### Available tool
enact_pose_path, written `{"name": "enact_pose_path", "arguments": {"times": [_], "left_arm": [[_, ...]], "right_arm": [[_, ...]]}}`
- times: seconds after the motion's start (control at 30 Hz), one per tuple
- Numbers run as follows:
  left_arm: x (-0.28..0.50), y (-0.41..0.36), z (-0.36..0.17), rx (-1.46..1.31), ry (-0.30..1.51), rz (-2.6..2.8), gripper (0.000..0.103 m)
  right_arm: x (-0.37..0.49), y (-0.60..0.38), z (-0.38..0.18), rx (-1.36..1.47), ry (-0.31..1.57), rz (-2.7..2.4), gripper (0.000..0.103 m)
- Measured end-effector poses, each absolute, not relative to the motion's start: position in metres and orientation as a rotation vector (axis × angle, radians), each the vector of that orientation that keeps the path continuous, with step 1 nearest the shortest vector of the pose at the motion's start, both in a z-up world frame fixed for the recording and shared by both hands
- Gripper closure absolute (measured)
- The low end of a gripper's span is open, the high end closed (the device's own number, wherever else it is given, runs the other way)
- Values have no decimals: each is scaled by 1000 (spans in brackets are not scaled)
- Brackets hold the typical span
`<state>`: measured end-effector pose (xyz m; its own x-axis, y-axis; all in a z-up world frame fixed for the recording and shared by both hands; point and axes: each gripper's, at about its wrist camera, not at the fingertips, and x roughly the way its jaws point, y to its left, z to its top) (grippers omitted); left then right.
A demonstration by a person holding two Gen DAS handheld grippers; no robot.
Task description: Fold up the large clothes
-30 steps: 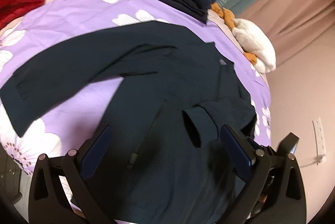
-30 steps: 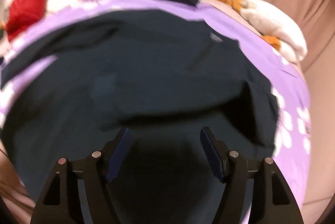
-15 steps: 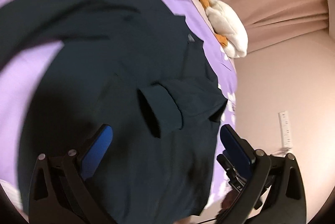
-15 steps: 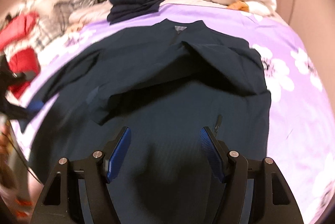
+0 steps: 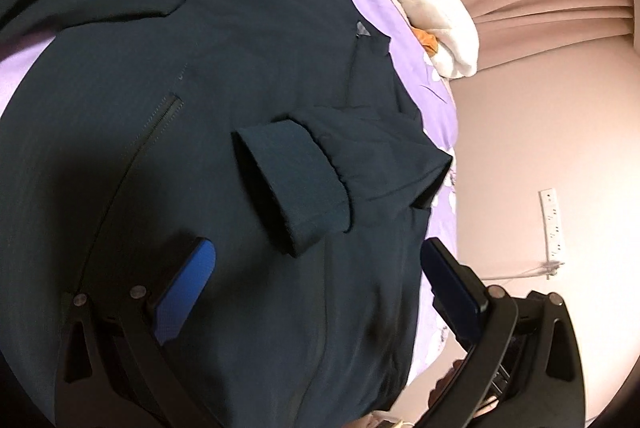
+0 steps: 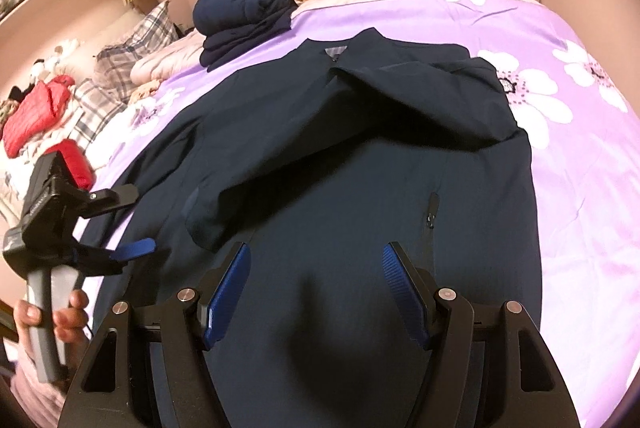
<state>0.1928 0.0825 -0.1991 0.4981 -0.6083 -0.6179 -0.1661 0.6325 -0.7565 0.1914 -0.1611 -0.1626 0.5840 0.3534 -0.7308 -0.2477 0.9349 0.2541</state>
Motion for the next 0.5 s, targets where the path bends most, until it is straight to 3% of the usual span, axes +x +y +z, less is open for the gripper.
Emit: {"name": "enact_pose_path", "arguments": {"times": [0.5], "left_arm": [[201, 70, -208, -904, 1073, -348, 1]], "right_arm": [[189, -168, -167, 157, 889, 344, 35]]}}
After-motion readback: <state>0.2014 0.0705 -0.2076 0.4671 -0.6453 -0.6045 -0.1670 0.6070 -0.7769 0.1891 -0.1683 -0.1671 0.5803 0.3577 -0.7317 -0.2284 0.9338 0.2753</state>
